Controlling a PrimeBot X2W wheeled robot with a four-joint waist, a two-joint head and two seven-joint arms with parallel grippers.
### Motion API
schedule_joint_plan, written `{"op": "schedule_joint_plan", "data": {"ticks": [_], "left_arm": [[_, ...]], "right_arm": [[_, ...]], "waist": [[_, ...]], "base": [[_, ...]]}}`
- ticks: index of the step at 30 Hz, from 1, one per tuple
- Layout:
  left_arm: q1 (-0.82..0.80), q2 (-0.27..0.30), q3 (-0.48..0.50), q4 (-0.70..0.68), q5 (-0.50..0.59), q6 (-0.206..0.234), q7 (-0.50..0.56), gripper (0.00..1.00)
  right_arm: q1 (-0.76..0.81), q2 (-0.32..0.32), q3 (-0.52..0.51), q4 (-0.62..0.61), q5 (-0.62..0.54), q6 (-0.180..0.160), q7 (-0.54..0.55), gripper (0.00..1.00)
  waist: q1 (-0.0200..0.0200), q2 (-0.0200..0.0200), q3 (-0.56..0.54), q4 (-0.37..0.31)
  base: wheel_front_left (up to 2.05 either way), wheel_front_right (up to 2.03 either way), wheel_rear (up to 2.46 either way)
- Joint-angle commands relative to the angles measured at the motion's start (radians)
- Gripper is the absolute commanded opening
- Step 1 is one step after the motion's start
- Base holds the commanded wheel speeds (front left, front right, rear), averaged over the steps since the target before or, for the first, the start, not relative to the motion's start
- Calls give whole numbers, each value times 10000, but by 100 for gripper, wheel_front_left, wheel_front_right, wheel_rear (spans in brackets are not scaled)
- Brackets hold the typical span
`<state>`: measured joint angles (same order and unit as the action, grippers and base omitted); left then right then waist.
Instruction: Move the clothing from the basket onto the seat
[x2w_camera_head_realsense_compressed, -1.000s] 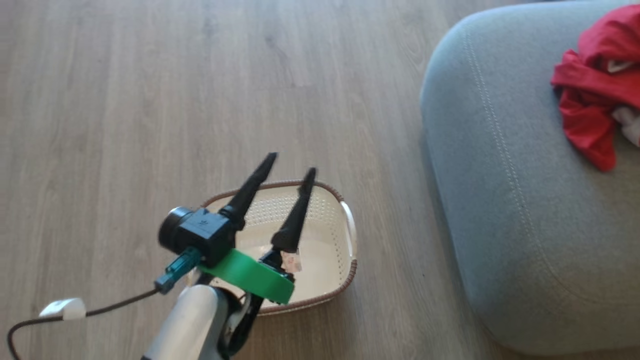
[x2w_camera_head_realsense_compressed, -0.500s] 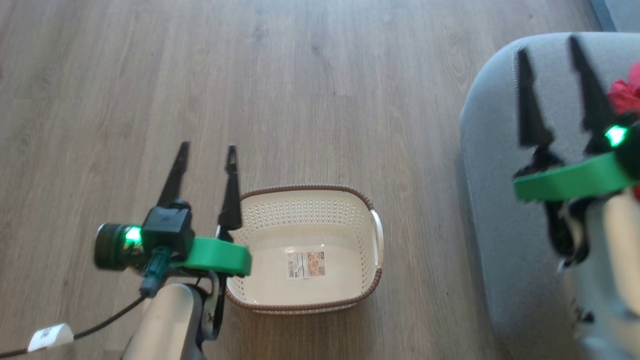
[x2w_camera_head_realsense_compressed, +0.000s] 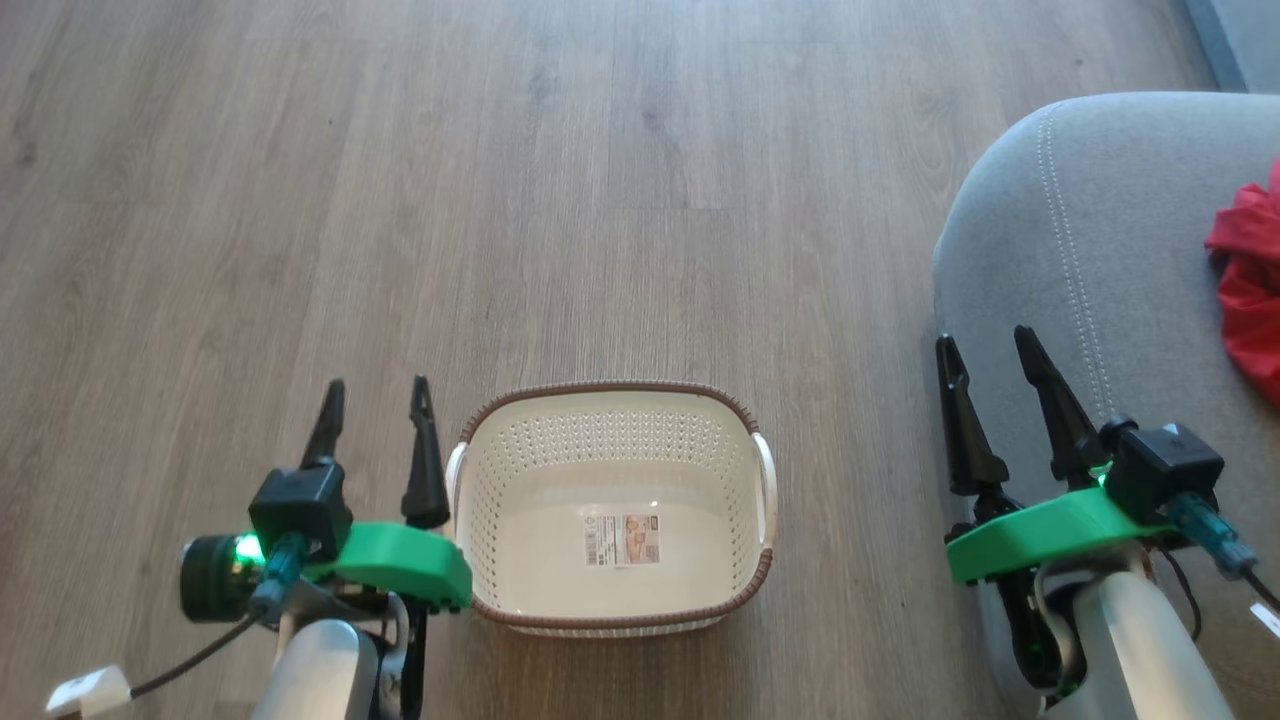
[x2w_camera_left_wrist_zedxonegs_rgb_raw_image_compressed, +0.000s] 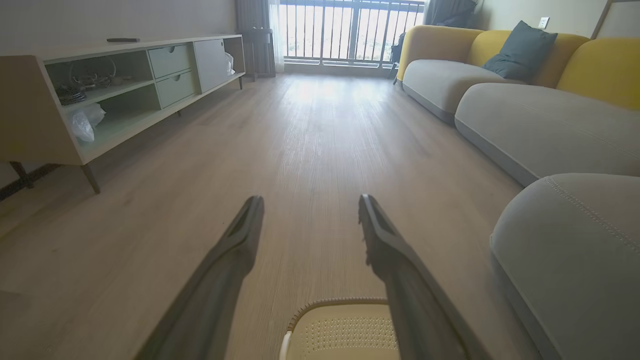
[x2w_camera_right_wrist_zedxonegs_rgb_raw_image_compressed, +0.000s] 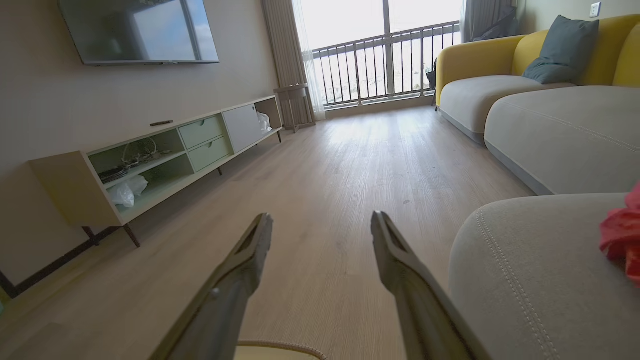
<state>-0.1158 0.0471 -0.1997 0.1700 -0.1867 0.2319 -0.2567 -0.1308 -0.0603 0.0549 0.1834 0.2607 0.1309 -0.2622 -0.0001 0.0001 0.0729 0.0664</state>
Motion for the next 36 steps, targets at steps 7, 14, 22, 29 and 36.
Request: {"op": "schedule_joint_plan", "data": {"ticks": [7,14,22,29,36], "left_arm": [[-71,32,330,315,16,-774,-51,100],[-46,32,249,144,153,-1186,-51,100],[73,32,280,-297,-196,-1597,-51,100],[114,32,331,-481,-261,-1813,-51,100],[108,32,382,-310,-212,-1830,-51,100]], "right_arm": [[36,93,29,-228,-381,-2,4,100],[43,98,-91,-313,-279,-2,4,100],[67,99,-142,-353,-198,-2,4,100],[34,100,-100,-378,-178,-2,4,100],[-21,100,-40,-348,-155,-2,4,100]], "waist": [[1,-1,81,-125],[1,-1,94,-165],[1,-1,78,-196],[1,-1,127,-157],[1,-1,188,-168]], "base": [[0,0,0],[0,0,0],[0,0,0],[0,0,0],[0,0,0]]}}
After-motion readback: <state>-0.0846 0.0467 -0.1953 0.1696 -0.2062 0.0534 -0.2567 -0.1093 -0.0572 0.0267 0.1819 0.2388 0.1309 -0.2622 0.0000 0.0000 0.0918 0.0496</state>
